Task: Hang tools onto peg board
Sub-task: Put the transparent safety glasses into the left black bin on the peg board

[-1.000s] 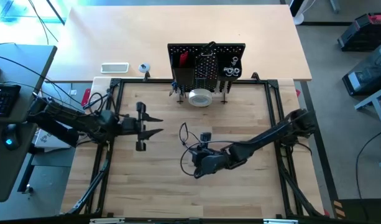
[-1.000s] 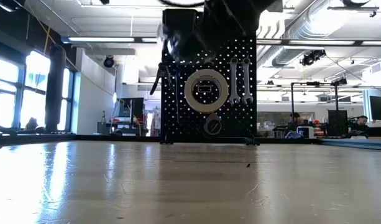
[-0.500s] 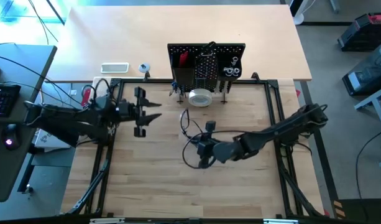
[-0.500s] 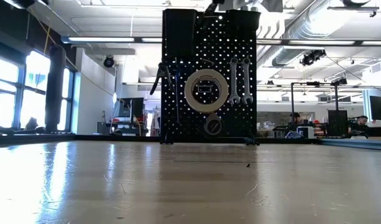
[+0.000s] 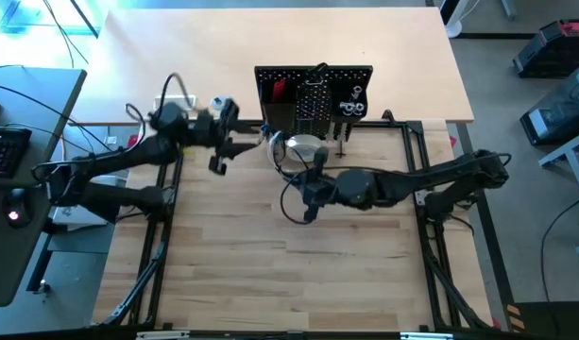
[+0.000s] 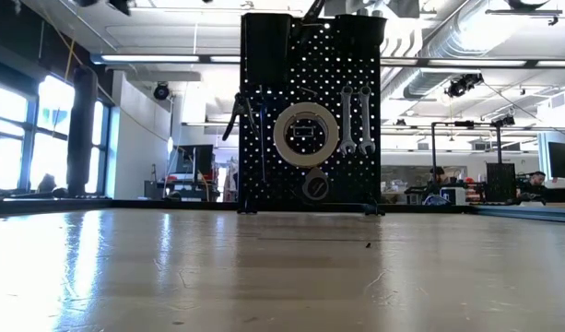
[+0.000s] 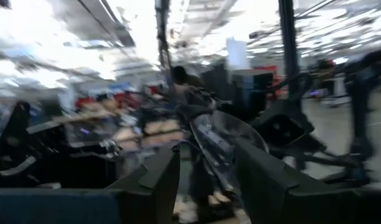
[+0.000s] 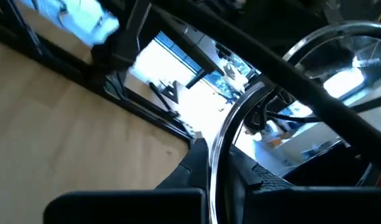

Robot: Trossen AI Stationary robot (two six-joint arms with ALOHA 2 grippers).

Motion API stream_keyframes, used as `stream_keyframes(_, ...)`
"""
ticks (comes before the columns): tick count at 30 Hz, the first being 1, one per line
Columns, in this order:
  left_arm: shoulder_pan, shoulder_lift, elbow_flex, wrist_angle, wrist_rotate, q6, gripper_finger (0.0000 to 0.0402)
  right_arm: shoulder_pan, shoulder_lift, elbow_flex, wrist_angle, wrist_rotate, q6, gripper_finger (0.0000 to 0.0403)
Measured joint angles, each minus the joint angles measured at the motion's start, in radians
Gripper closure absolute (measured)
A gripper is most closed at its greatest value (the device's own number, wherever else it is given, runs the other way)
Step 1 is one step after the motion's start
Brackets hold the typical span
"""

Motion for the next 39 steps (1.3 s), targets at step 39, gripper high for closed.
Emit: stream_keyframes(39, 0.201, 0.345, 0.417, -0.006, 0.652, -0.471, 0.0236, -0.181, -0.012, 0.106, -0.033, -0.175, -0.502, 0.0395)
